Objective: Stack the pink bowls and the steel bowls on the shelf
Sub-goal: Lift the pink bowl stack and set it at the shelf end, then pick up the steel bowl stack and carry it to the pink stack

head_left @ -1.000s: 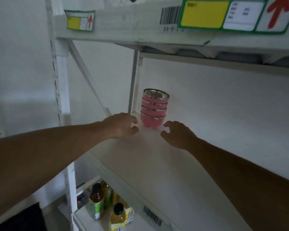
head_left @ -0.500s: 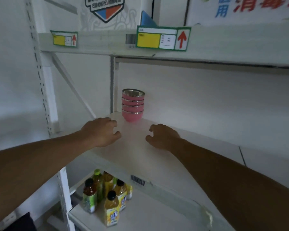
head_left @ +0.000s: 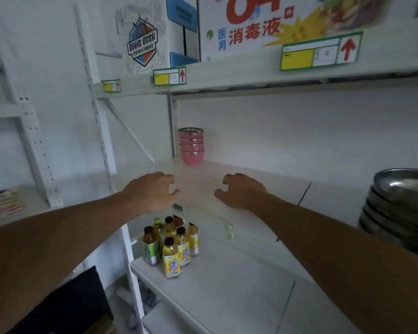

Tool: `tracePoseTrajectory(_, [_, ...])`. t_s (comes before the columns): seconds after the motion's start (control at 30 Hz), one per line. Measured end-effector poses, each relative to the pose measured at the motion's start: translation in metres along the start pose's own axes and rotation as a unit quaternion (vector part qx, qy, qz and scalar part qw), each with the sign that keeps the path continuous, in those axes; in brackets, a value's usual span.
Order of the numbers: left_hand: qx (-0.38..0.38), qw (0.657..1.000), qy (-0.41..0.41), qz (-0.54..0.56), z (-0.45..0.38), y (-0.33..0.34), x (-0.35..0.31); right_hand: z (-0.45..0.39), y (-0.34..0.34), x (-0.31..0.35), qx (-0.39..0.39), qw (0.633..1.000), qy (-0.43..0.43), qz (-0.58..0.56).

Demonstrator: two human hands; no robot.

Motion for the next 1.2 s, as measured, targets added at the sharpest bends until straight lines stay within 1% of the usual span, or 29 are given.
tracePoseTrajectory(0.13, [0.016, 1.000, -0.002, -0.005, 0.053, -0.006, -0.034, 0.057, -0.005, -0.006, 0.014, 1.000, -0.013, -0.002])
tracePoseTrajectory(0.37, [0.012, 1.000, 0.003, -0.003, 0.112, -0.032, -0.061, 0.132, -0.034, -0.003, -0.006, 0.999, -0.029, -0.016])
tracePoseTrajectory(0.57, [0.008, 0.998, 0.045, 0.034, 0.142, -0.029, -0.084, 0.200, -0.046, -0.016, -0.017, 1.000, 0.002, -0.015])
tracePoseTrajectory(0.73, [0.033, 0.993, 0.097, 0.065, 0.168, -0.004, -0.113, 0.270, -0.048, -0.031, -0.012, 0.999, 0.051, -0.009])
tracePoseTrajectory(0.9, [0.021, 0.984, 0.135, 0.112, 0.184, 0.006, -0.154, 0.333, -0.055, -0.067, -0.002, 0.994, 0.108, 0.024])
tracePoseTrajectory(1.07, [0.037, 0.977, 0.175, 0.118, 0.202, -0.002, -0.212, 0.380, -0.084, -0.119, -0.041, 0.987, 0.151, 0.028])
tracePoseTrajectory(1.2, [0.041, 0.974, 0.189, 0.118, 0.207, -0.008, -0.264, 0.405, -0.105, -0.166, -0.045, 0.982, 0.174, 0.058])
Point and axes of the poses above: each hand's wrist, its own z-axis away from the middle knuckle, its own y-axis out of the palm, x = y × z, the point moved 5 cm from there along -z, towards the middle knuckle
